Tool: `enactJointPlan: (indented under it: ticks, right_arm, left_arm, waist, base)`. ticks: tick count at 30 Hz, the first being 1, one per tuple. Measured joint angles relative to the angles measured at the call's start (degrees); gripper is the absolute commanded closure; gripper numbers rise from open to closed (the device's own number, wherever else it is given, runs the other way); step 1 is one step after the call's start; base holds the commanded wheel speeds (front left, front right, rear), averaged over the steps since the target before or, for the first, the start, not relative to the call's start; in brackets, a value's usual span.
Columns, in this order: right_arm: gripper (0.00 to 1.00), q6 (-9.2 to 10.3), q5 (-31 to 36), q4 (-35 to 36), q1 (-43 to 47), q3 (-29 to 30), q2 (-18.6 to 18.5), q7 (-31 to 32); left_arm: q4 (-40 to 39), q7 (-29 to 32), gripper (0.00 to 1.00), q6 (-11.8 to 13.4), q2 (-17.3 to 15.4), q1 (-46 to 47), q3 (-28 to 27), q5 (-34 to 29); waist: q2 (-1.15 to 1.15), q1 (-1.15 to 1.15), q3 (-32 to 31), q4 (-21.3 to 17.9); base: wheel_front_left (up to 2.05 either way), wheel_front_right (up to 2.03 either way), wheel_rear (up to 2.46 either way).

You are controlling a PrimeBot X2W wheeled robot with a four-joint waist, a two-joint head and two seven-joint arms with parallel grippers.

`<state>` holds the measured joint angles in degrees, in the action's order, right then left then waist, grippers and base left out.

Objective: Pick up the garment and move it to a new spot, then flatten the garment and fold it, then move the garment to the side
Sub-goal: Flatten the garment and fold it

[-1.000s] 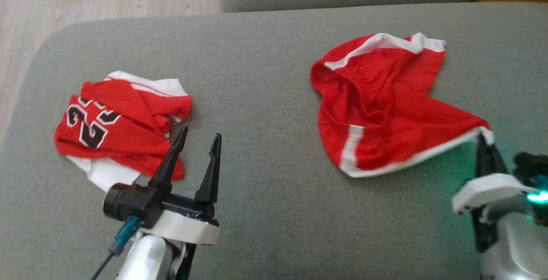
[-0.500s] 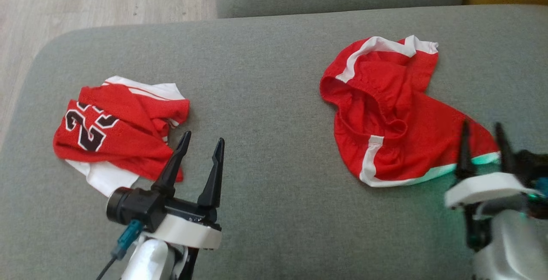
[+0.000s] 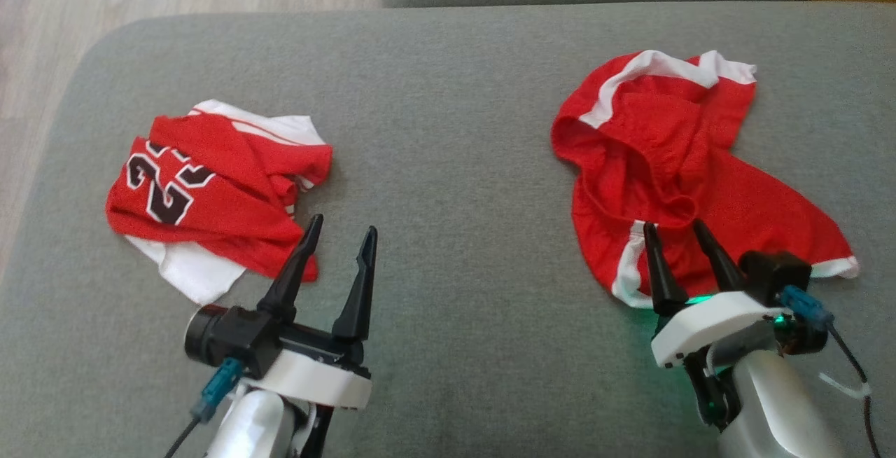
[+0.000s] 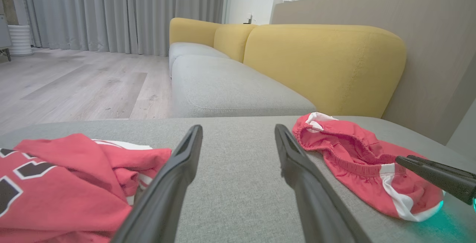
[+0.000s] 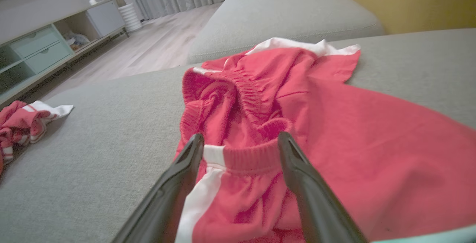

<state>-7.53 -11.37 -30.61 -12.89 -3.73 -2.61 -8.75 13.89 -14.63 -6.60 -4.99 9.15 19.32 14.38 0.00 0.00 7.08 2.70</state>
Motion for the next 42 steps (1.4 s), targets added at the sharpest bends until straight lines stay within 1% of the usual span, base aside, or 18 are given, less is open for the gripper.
enactJointPlan:
  ticks: [7,11,19,20,21,23,26,32,37,42]
  right_arm:
    - [0.0,0.0,-0.01,-3.25,-0.75,-0.1,-0.03,0.93]
    - [0.0,0.0,-0.33,-4.35,-0.79,-0.85,-0.04,0.63]
    - [0.0,0.0,-0.56,-7.99,-4.63,-4.79,-0.1,0.35]
    - [0.51,0.0,-0.56,-8.57,-4.93,-5.16,-0.11,0.35]
    - [1.0,0.0,-0.56,-9.21,-5.2,-5.42,-0.1,0.36]
    - [1.0,0.0,-0.58,-9.7,-5.38,-6.11,-0.15,0.22]
    - [1.0,0.0,-1.93,-9.55,-5.43,-8.29,-0.24,-1.65]
    - [1.0,0.0,-3.09,-7.33,-5.84,-13.67,-0.3,-3.92]
    - [1.0,0.0,-3.09,-6.48,-6.8,-18.14,-0.36,-4.36]
    - [1.0,0.0,-2.12,-7.24,-7.79,-22.72,-0.42,-3.76]
  left_arm:
    - [0.78,0.0,0.0,-0.04,0.41,0.59,1.33,-0.01]
    - [0.88,-0.01,0.0,-0.05,0.68,1.78,1.64,-0.01]
    - [0.94,-0.01,0.0,-0.47,1.2,2.43,2.61,-0.24]
    - [1.03,0.0,0.0,-0.47,1.21,2.43,2.6,-0.24]
    - [1.15,0.0,0.0,-0.47,1.21,2.43,2.6,-0.24]
    - [1.29,-0.01,0.0,-0.47,1.22,2.43,2.6,-0.24]
    - [1.55,0.0,0.0,-0.47,1.29,2.44,2.57,-0.24]
    - [1.77,-0.01,0.0,-0.48,1.45,2.42,2.37,-0.24]
    - [1.77,-0.01,0.0,-0.48,1.63,2.39,2.16,-0.24]
    - [1.77,-0.01,0.0,-0.49,1.68,2.36,2.16,-0.24]
  waist:
    - [0.0,0.0,1.23,2.58]
    - [0.0,0.0,1.59,3.28]
    - [0.0,0.0,2.45,3.88]
    - [0.0,0.0,2.49,3.94]
    - [0.0,0.0,2.5,4.0]
    - [0.0,0.0,2.43,4.11]
    - [0.0,0.0,2.11,4.21]
    - [0.0,0.0,0.92,4.11]
    - [0.0,0.0,0.2,4.48]
    - [0.0,0.0,0.17,5.6]
  base:
    - [0.0,0.0,0.0]
    - [0.0,0.0,0.0]
    - [0.0,0.0,0.0]
    - [0.0,0.0,0.0]
    - [0.0,0.0,0.0]
    - [0.0,0.0,0.0]
    - [0.0,0.0,0.0]
    - [0.0,0.0,0.0]
    - [0.0,0.0,0.0]
    - [0.0,0.0,0.0]
